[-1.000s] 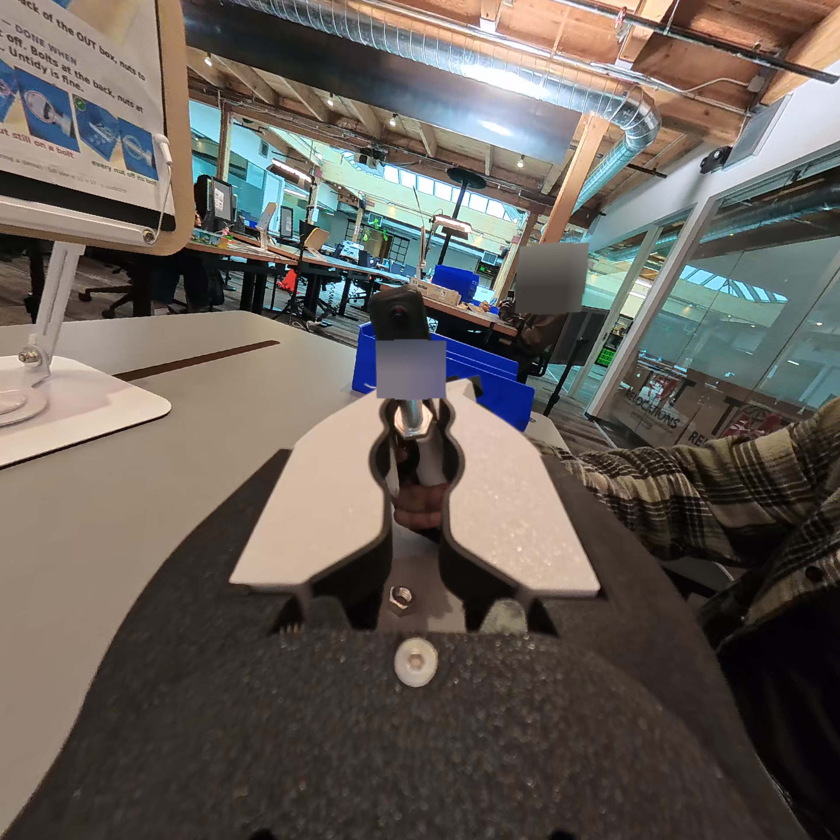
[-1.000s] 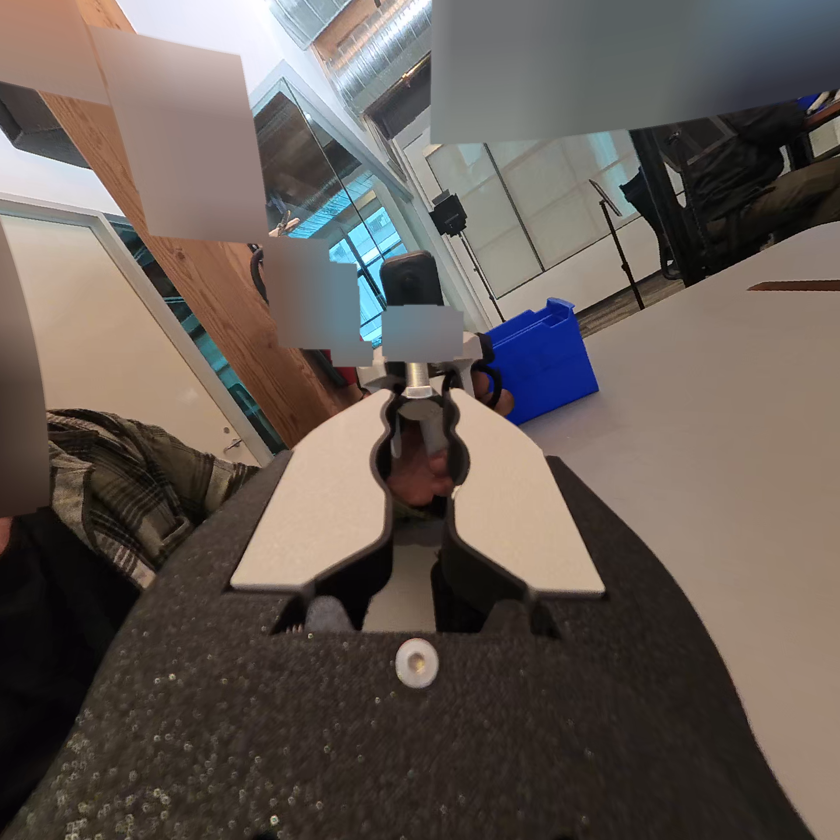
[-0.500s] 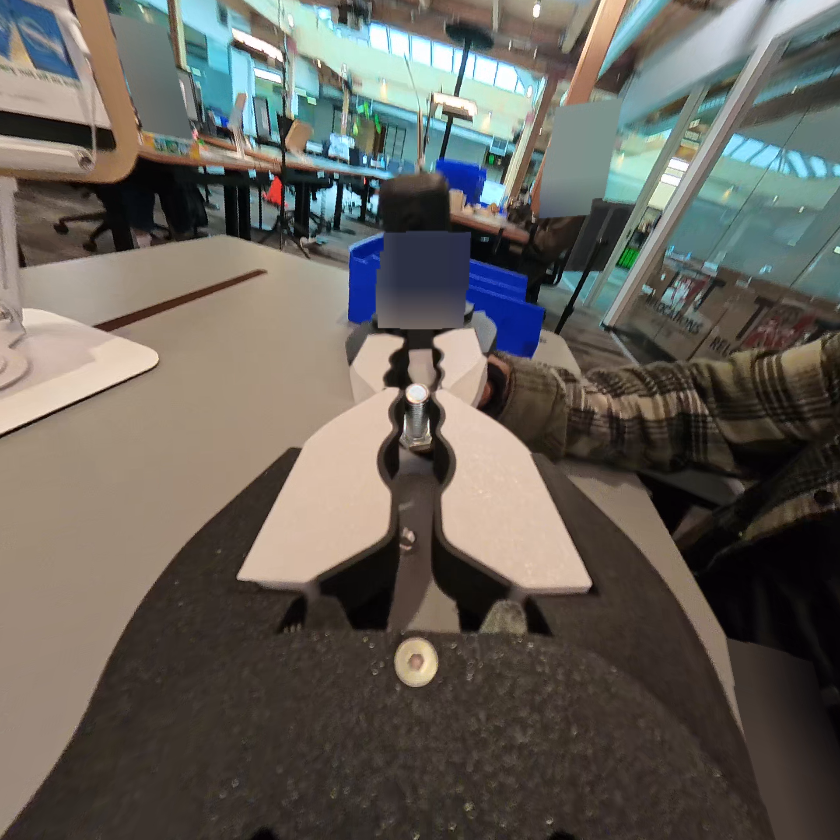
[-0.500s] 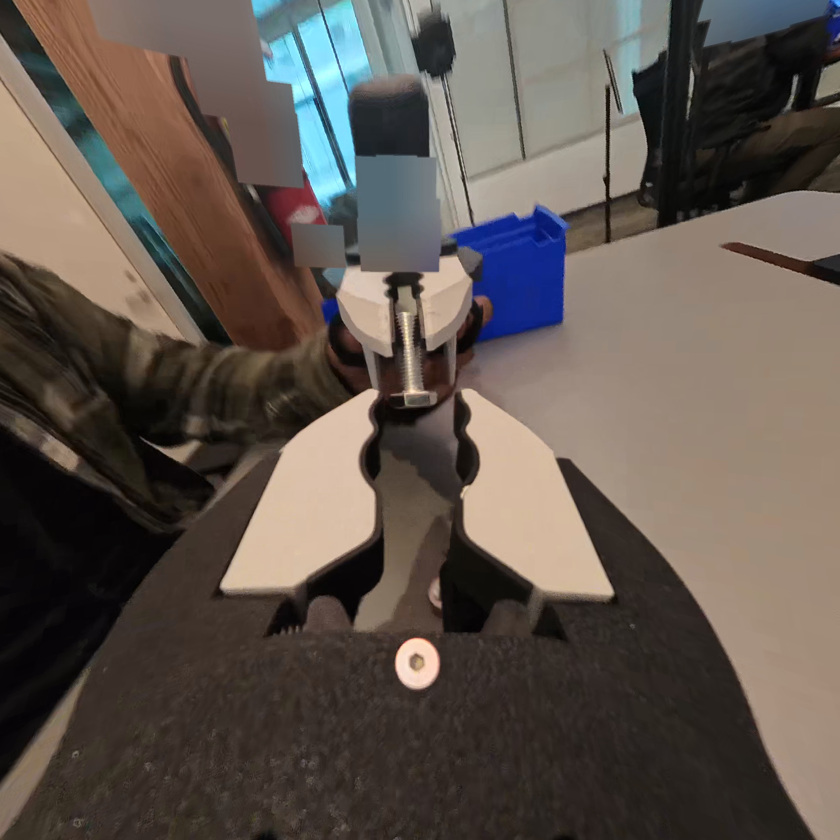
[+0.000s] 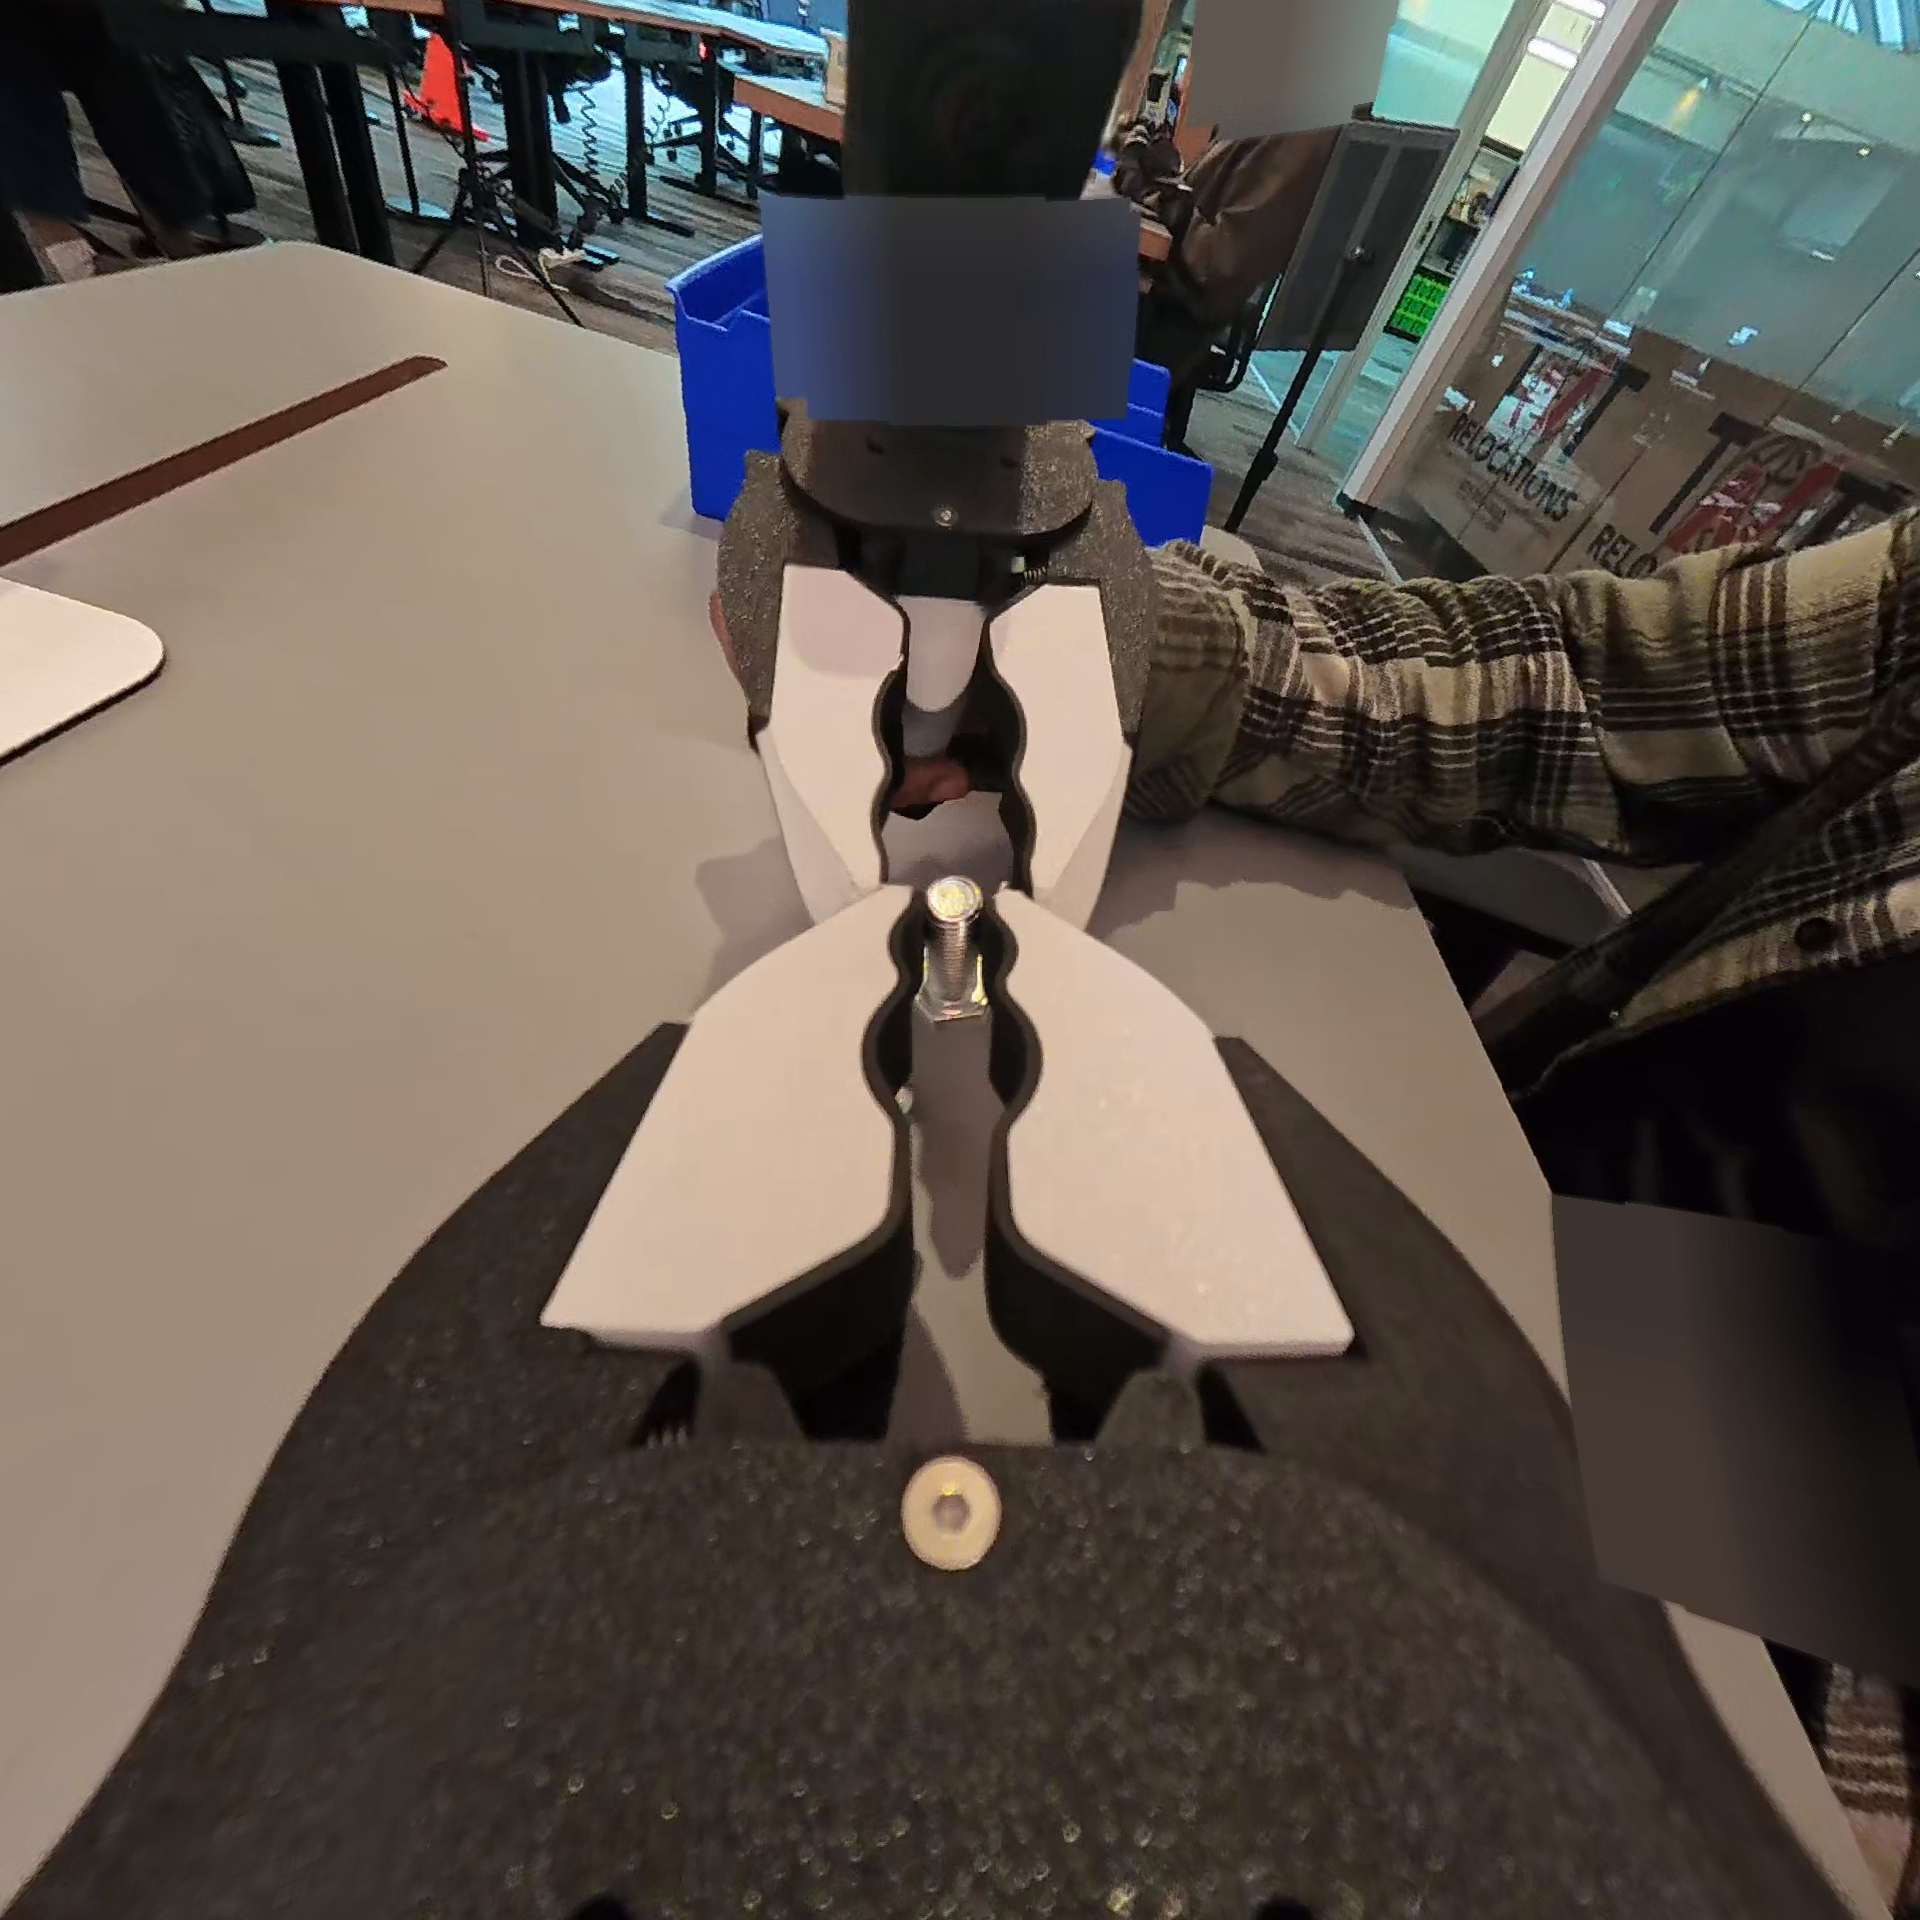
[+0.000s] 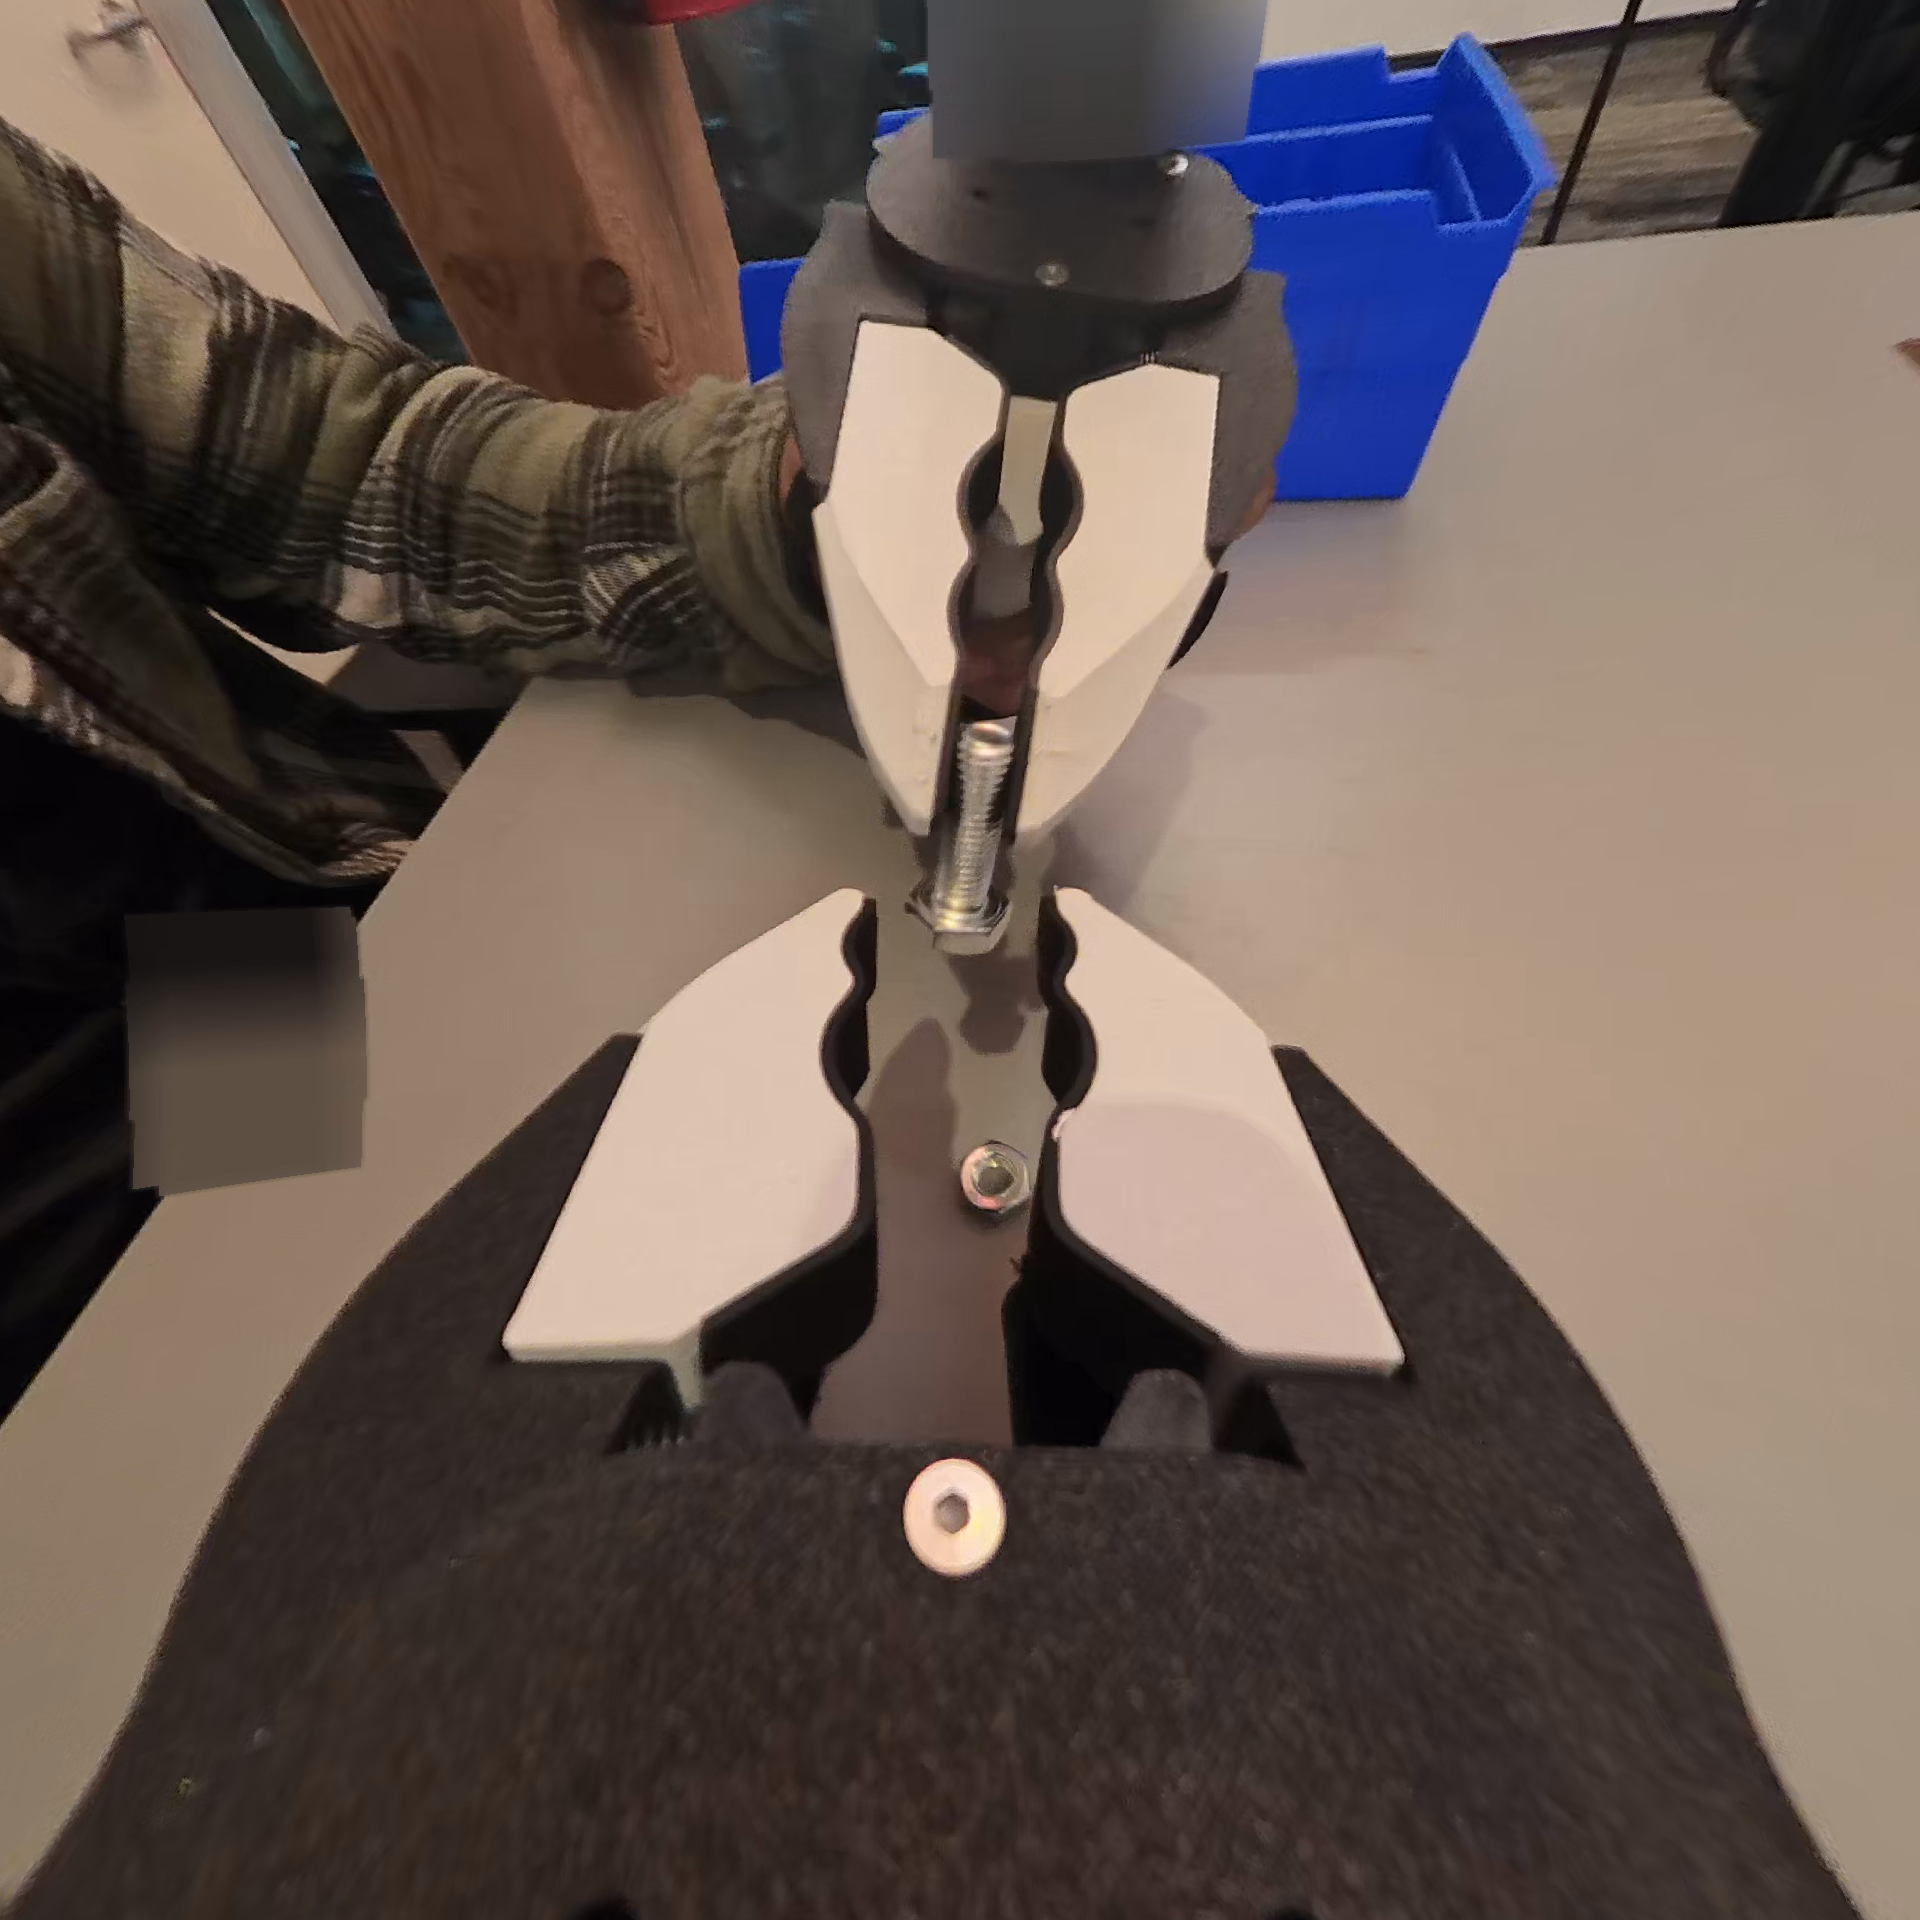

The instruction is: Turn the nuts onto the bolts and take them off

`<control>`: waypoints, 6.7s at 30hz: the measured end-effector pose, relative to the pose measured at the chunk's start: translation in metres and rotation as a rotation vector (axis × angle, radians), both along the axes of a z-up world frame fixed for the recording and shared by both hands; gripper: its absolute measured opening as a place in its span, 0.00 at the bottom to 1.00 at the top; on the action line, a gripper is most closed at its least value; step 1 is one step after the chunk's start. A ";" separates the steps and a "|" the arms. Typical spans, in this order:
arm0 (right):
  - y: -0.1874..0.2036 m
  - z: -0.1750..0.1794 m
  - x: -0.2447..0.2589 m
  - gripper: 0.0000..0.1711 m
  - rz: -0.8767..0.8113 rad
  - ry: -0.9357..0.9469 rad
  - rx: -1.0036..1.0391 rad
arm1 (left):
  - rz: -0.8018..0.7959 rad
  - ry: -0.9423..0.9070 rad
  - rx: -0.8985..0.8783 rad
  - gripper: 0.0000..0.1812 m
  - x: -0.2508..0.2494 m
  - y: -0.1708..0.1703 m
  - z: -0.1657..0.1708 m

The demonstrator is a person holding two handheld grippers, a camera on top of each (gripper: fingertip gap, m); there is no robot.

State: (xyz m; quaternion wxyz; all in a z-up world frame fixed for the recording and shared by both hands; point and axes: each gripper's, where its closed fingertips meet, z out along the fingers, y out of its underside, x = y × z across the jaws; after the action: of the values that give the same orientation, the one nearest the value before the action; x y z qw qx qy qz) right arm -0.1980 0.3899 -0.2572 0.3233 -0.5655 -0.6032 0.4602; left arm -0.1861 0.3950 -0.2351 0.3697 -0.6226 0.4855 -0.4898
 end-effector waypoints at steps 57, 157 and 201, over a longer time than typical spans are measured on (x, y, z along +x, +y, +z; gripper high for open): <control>0.003 0.021 -0.003 0.11 -0.071 0.264 -0.123 | 0.043 -0.186 -0.009 0.06 0.006 0.005 0.024; 0.045 -0.048 0.004 0.05 -0.156 -0.215 0.025 | 0.131 0.286 0.075 0.16 -0.035 0.045 -0.053; 0.030 0.044 -0.002 0.05 -0.091 0.061 -0.074 | 0.058 -0.065 0.081 0.11 0.006 0.022 -0.010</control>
State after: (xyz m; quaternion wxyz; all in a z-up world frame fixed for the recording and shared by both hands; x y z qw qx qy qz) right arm -0.1996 0.4197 -0.2131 0.3410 -0.5897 -0.5494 0.4839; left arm -0.1797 0.4170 -0.2452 0.4243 -0.6047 0.4743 -0.4789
